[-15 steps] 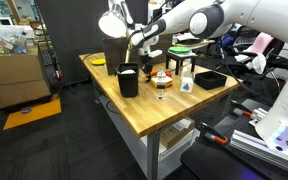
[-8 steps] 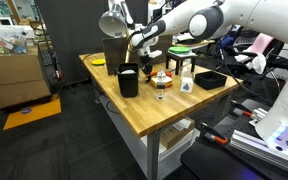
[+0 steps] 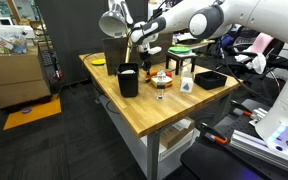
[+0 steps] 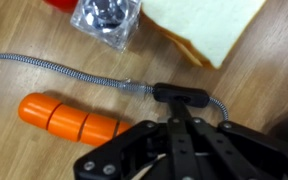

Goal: Switch off the lamp

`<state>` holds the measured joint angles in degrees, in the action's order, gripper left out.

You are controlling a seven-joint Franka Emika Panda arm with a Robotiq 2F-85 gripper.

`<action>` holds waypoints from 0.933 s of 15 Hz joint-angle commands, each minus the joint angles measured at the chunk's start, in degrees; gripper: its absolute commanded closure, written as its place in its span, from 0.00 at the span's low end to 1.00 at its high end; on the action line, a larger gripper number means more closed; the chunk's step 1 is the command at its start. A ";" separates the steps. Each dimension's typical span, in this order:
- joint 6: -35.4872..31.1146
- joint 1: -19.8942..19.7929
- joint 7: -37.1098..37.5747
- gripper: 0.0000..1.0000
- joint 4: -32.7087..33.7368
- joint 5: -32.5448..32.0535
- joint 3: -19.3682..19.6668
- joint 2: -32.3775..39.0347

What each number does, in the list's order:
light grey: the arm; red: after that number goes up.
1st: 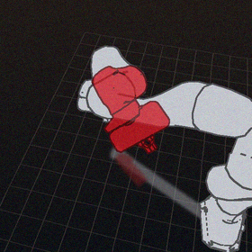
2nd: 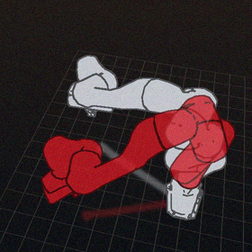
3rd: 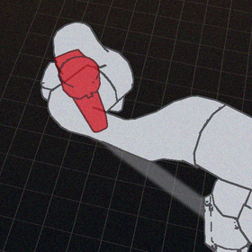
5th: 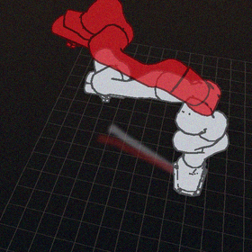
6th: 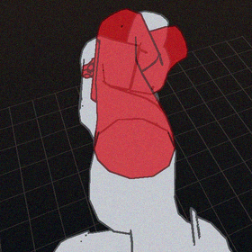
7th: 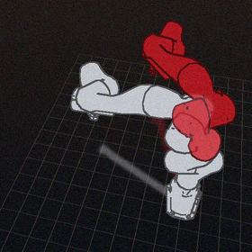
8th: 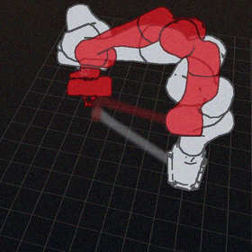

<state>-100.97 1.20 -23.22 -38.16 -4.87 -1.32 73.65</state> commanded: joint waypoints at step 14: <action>-9.94 0.98 4.00 1.00 -21.96 -1.53 3.57 -16.29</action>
<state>-106.47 1.72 -20.48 -48.92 -4.94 1.13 63.53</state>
